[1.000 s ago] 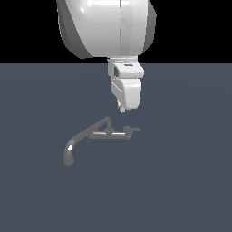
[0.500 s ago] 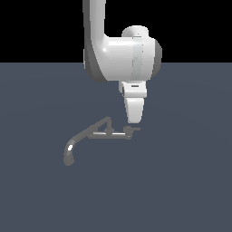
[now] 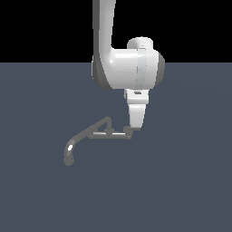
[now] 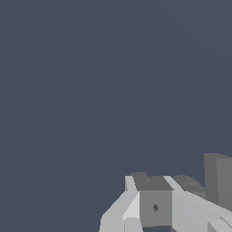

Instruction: Turn on the faucet by rotating a designated handle.

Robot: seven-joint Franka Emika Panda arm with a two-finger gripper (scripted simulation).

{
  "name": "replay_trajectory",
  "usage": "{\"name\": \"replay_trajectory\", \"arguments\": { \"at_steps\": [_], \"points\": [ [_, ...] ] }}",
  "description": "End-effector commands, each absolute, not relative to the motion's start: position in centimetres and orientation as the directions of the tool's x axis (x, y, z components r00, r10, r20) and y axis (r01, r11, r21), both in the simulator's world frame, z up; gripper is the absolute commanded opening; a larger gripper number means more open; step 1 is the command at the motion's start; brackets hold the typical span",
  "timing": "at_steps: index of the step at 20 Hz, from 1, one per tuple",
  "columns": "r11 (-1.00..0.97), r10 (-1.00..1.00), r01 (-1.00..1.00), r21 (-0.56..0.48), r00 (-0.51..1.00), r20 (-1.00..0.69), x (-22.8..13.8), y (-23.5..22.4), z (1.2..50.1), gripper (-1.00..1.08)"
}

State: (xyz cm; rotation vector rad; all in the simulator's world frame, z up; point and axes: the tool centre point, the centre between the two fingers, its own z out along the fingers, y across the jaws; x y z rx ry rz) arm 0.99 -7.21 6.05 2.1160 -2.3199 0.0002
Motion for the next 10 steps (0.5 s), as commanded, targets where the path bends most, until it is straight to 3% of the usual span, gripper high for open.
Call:
{"name": "replay_trajectory", "arguments": {
  "at_steps": [1,10],
  "points": [
    [0.094,-0.996,-0.996,0.0,-0.094,0.0,1.1,-7.2,6.1,-1.0],
    [0.093,-0.996,-0.996,0.0,-0.093,0.0,-0.2,-8.1,6.1,-1.0]
  ]
}}
